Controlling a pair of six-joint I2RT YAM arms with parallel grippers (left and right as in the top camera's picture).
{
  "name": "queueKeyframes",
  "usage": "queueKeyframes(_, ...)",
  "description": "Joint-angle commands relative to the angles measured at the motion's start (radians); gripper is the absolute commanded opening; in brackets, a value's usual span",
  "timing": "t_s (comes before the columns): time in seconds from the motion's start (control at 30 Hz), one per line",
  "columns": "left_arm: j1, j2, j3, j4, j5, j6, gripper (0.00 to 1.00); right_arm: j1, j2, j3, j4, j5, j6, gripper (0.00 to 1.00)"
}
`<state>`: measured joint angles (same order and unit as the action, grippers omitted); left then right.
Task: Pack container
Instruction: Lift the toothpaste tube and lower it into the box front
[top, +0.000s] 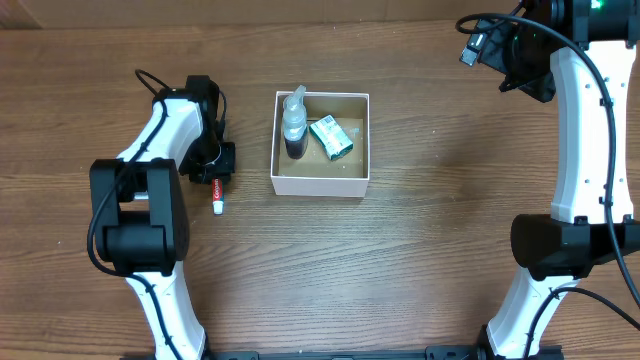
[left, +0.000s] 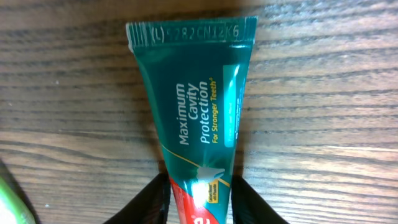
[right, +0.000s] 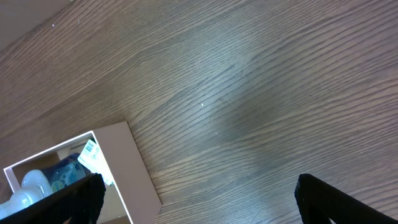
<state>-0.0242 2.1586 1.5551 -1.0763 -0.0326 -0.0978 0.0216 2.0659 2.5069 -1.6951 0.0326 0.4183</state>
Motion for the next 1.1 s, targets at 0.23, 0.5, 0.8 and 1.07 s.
queueKeyframes(0.23, 0.004, 0.046, 0.155, -0.131, 0.008, -0.023, 0.22, 0.003, -0.017, 0.019, 0.002, 0.003, -0.002, 1.00)
queueKeyframes(0.5, 0.004, 0.046, 0.165, -0.144, 0.029, -0.021, 0.18, 0.003, -0.017, 0.019, 0.002, 0.003, -0.002, 1.00)
queueKeyframes(0.8, 0.004, 0.038, 0.341, -0.264, 0.033, -0.019, 0.14, 0.003, -0.017, 0.019, 0.002, 0.003, -0.002, 1.00)
queueKeyframes(1.07, -0.066, -0.012, 0.599, -0.402, 0.033, 0.025, 0.17, 0.003, -0.017, 0.019, 0.002, 0.003, -0.002, 1.00)
